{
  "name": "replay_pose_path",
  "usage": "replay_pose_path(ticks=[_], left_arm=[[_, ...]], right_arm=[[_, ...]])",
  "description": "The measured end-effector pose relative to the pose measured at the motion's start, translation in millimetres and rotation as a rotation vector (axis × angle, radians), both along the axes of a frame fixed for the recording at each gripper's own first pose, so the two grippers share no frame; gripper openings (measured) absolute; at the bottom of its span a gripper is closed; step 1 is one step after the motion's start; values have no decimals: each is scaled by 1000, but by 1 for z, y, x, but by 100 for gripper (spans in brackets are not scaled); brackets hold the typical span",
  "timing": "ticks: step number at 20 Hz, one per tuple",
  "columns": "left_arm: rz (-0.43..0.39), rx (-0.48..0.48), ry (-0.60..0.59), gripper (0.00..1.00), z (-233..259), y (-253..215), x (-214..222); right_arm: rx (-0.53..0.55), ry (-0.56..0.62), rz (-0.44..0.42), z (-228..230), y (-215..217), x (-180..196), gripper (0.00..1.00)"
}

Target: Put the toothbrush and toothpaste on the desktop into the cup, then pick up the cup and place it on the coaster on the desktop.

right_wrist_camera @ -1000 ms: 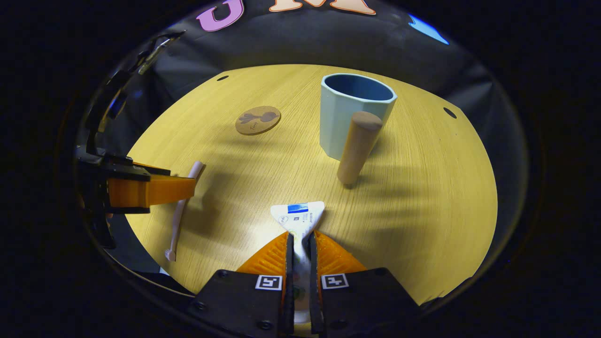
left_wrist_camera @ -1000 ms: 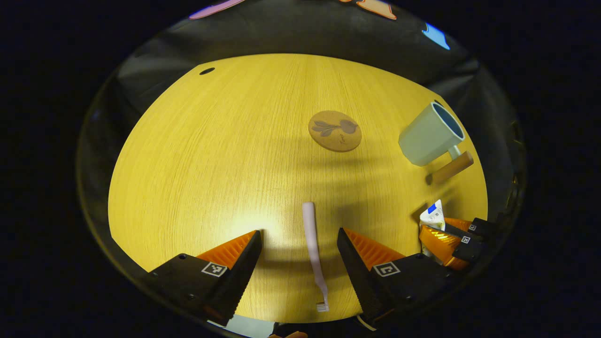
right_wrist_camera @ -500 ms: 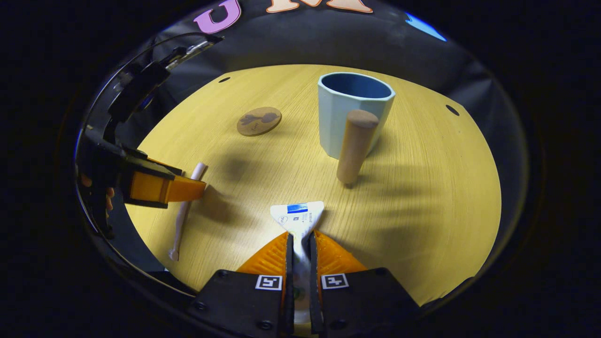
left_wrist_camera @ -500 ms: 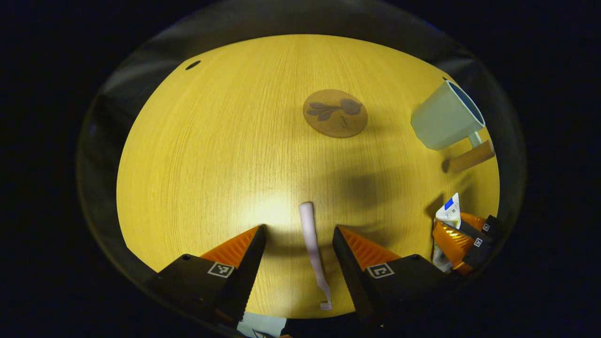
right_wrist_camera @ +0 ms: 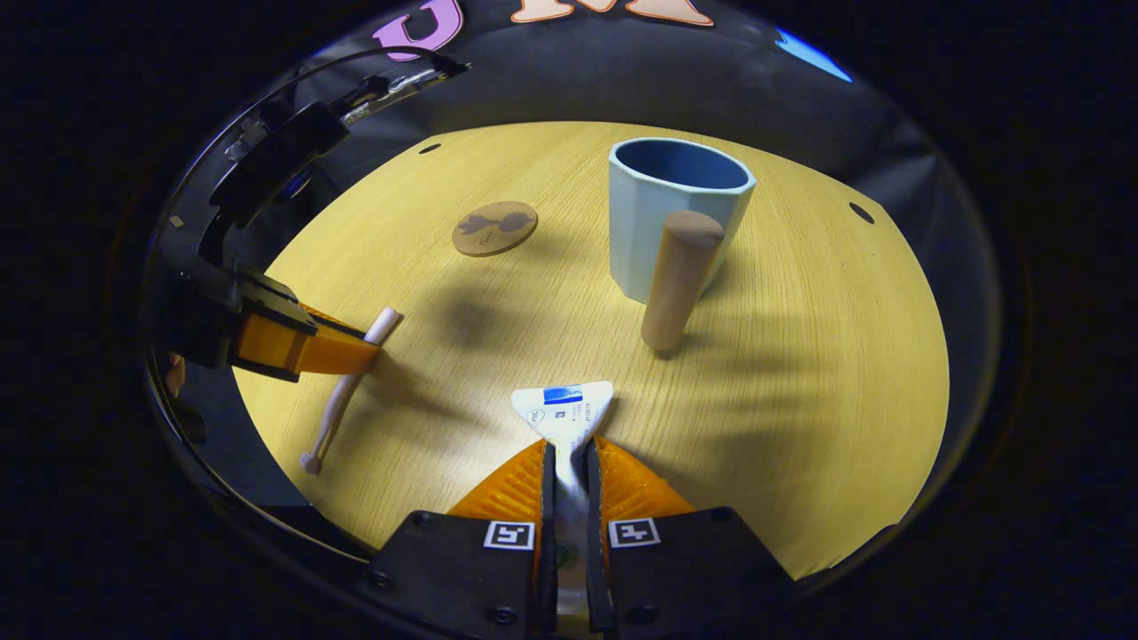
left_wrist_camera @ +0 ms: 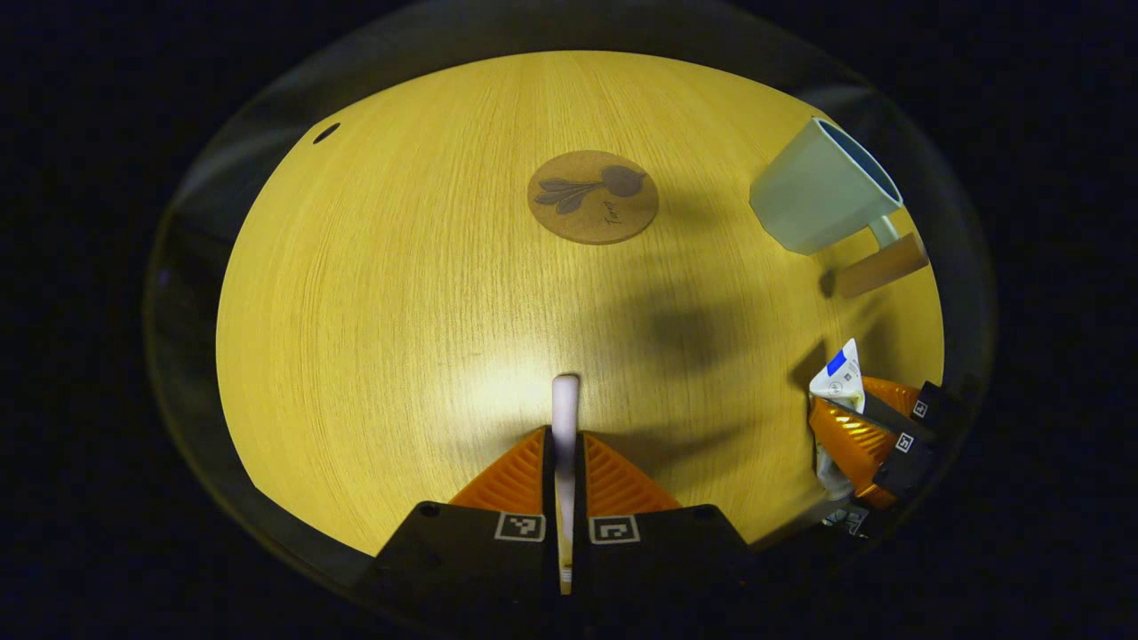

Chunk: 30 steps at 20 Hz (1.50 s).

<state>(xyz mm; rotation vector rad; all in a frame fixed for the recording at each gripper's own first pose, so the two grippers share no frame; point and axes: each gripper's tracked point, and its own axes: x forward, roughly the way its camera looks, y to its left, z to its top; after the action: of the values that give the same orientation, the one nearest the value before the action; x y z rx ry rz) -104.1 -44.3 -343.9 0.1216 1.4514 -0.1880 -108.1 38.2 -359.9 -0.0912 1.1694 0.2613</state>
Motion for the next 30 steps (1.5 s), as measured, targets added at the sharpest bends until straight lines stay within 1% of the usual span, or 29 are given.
replay_pose_path(ticks=[1, 2, 6, 8, 9, 13, 15, 19, 20, 21, 23, 25, 28, 30], left_arm=[[-10, -7, -5, 2, 0, -1, 0], [-21, -11, -12, 0, 0, -2, -1], [-19, -21, -70, 0, 1, -1, -1], [-19, -31, -92, 0, 2, 1, -1], [-18, -33, -99, 0, 3, 4, -2], [-5, -43, -127, 0, 8, 13, 3], [-2, -51, -142, 0, 8, 18, 8], [15, -97, -158, 0, 6, 19, 9], [25, -113, -158, 0, 8, 18, 9], [30, -126, -153, 0, 5, 19, 6], [32, -135, -151, 0, 0, 24, 2], [27, -135, -160, 0, 2, 26, -2], [25, -142, -181, 0, 15, 17, 1], [32, -150, -196, 0, 21, 16, 2]], right_arm=[[-1, -1, 2, 0, 0, 1, 19], [-2, -1, 5, 0, 1, 1, 16], [4, 12, -5, 0, 1, 1, 16], [26, 17, -41, 1, 1, 4, 14], [47, 19, -71, 0, 3, 6, 6], [90, 55, -97, 2, 2, 4, 7], [126, 48, -113, 6, 3, 6, 7], [188, -4, -140, 40, 2, 12, 7], [203, -21, -146, 51, 2, 15, 4], [220, -48, -159, 62, 3, 23, 7], [260, -86, -175, 80, 6, 35, 6], [283, -121, -172, 92, 7, 48, 6], [291, -184, -169, 107, 3, 70, 7], [322, -214, -184, 116, 4, 85, 6]])
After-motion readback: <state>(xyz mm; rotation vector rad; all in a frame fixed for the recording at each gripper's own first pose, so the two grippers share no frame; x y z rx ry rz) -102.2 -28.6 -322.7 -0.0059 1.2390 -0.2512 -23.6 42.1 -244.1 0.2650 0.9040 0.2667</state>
